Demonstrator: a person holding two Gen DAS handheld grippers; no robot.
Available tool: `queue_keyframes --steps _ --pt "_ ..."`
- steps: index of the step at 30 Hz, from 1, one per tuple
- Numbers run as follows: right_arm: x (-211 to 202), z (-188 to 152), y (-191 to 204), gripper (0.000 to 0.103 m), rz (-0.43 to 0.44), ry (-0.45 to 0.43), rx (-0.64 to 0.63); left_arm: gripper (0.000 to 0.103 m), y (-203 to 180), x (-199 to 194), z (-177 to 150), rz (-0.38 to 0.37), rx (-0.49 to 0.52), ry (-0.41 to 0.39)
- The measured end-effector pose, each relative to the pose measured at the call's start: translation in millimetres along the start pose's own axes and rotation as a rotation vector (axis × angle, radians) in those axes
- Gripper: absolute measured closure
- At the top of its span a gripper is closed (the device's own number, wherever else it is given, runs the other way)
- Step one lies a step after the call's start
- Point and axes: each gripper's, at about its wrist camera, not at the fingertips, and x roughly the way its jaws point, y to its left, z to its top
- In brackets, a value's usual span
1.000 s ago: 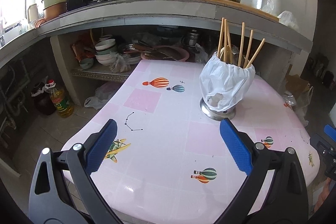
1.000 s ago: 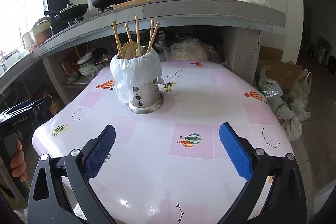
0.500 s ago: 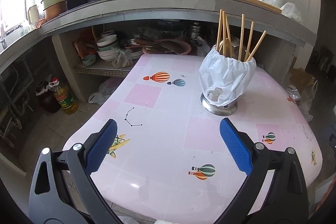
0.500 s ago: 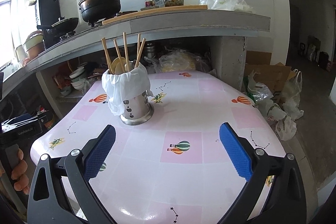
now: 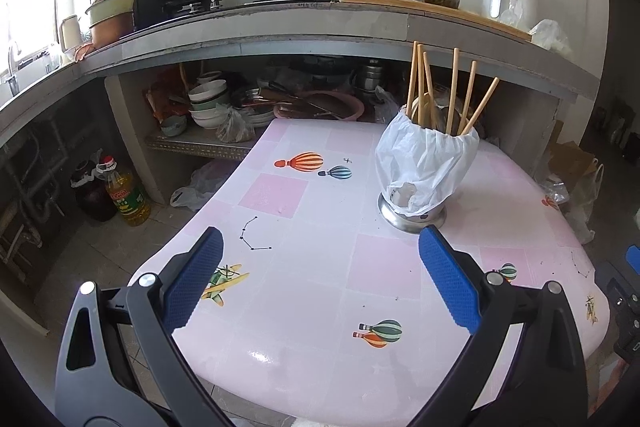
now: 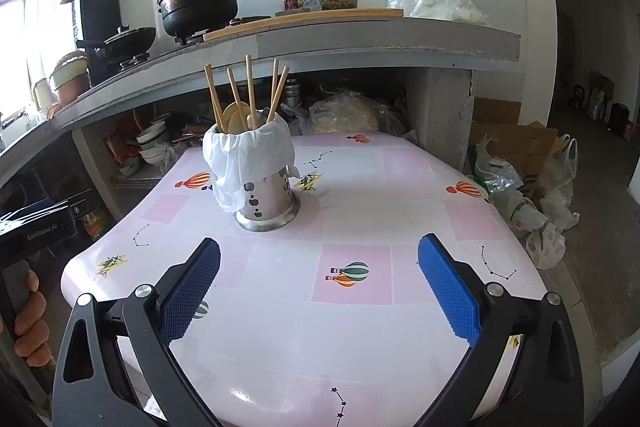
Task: Organize utensils
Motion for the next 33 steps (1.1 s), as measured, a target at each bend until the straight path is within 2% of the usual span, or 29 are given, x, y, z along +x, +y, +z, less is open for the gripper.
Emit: queue_keyframes --steps 7,16,33 --pt "-7.0 3.3 3.2 0.007 -0.034 -0.033 -0.020 0.008 -6.1 -4.3 0.0 -0.029 0.002 -0.024" --pt "-2.1 3.5 -4.0 0.007 -0.096 -0.009 -0.024 0.008 -19.2 -5.3 0.3 -0.068 0.024 -0.027" --pt "-8.0 5.3 -9.6 0.007 -0.114 -0.032 -0.024 0.008 -30.3 -10.2 -1.5 -0.079 0.052 -0.058"
